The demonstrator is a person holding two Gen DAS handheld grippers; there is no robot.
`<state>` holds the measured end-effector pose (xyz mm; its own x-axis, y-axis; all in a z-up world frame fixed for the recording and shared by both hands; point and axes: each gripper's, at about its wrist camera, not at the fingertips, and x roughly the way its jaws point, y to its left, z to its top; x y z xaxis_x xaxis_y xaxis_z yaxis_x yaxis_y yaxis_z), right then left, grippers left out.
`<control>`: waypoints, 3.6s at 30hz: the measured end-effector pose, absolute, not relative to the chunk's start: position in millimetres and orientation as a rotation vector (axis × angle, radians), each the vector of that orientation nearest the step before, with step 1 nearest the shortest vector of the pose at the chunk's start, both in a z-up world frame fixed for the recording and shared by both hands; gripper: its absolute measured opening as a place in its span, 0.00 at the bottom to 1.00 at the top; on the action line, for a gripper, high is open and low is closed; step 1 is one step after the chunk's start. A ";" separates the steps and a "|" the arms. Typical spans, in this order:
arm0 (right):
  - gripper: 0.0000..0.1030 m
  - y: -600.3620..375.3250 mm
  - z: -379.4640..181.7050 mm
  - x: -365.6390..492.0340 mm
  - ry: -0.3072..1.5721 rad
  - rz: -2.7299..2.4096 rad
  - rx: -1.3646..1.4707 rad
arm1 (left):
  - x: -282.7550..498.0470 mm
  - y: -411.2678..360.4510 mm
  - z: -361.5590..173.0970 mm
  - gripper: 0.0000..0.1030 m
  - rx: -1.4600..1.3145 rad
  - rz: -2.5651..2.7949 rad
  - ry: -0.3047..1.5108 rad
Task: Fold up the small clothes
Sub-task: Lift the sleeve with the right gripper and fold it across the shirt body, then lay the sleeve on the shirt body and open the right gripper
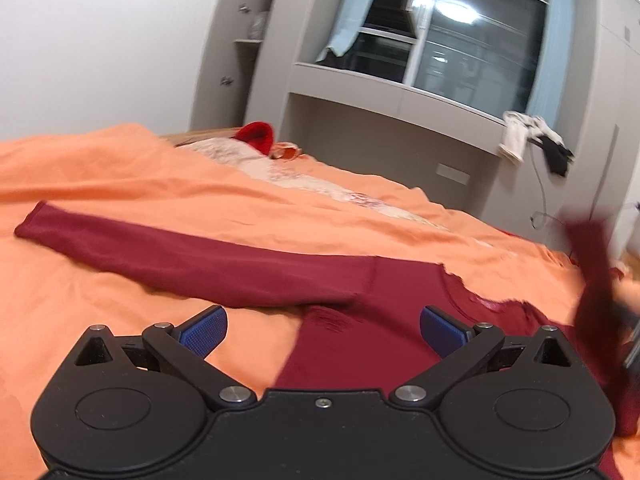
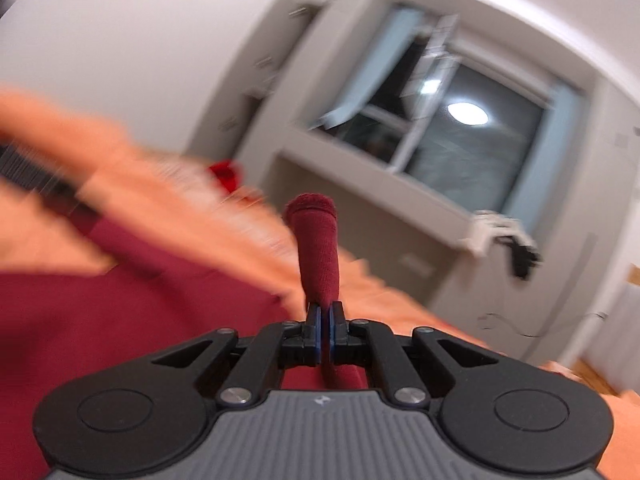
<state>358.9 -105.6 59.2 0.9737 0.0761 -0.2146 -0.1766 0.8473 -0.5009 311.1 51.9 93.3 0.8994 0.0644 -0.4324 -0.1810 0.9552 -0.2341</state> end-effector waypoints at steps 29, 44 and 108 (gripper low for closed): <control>0.60 -148.4 38.0 330.0 0.466 0.570 -0.193 | 322.6 59.7 79.6 0.99 -0.331 0.116 0.510; 0.12 -131.6 19.9 285.3 0.442 0.655 -0.544 | 327.6 52.1 77.3 1.00 -0.301 0.090 0.531; 0.57 -391.3 34.5 362.7 0.440 0.043 0.183 | 297.8 -30.4 17.6 1.00 0.156 -0.116 0.647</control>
<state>362.7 -391.3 34.5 0.9042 0.0811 -0.4194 -0.0020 0.9826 0.1856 297.8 -30.4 17.6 0.7924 -0.0584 -0.6072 0.1557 0.9818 0.1088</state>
